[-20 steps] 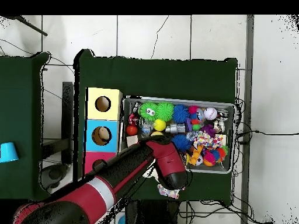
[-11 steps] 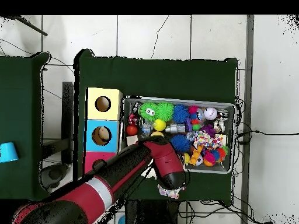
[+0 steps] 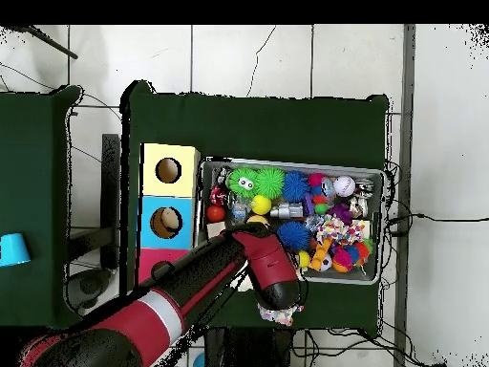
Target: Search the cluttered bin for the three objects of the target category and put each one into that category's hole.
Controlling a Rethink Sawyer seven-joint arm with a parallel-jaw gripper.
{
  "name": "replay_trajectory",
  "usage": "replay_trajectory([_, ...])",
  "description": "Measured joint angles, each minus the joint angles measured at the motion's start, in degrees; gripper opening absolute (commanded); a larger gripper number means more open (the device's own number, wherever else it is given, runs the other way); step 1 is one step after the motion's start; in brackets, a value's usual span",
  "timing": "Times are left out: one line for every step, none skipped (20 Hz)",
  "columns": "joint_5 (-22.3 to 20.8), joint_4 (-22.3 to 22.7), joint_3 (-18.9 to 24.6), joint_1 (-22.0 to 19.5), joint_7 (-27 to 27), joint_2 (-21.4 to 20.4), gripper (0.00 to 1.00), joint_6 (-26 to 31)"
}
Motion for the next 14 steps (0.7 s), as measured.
replay_trajectory([0.01,0.00,0.02,-0.01,0.00,-0.01,1.00,0.00])
replay_trajectory([0.01,-0.01,0.04,-0.03,0.00,-0.01,1.00,0.00])
replay_trajectory([0.01,-0.02,0.08,-0.08,0.00,-0.01,1.00,0.00])
replay_trajectory([0.02,-0.07,0.19,-0.22,0.00,-0.02,1.00,0.01])
replay_trajectory([0.02,-0.09,0.22,-0.28,0.00,-0.02,1.00,0.01])
replay_trajectory([0.02,-0.16,0.29,-0.39,0.00,-0.02,1.00,0.04])
replay_trajectory([0.02,-0.22,0.36,-0.51,0.00,-0.02,1.00,0.06])
replay_trajectory([0.02,-0.27,0.42,-0.59,0.00,-0.02,1.00,0.09])
replay_trajectory([0.02,-0.31,0.48,-0.67,0.00,-0.02,1.00,0.12])
replay_trajectory([0.02,-0.40,0.63,-0.84,0.00,-0.02,1.00,0.23])
replay_trajectory([0.02,-0.45,0.69,-0.91,0.00,-0.02,1.00,0.28])
replay_trajectory([0.02,-0.51,0.77,-1.00,0.00,-0.02,1.00,0.36])
replay_trajectory([0.01,-0.61,0.89,-1.11,0.00,-0.02,1.00,0.48])
replay_trajectory([0.01,-0.70,1.03,-1.24,0.00,-0.02,0.00,0.79])
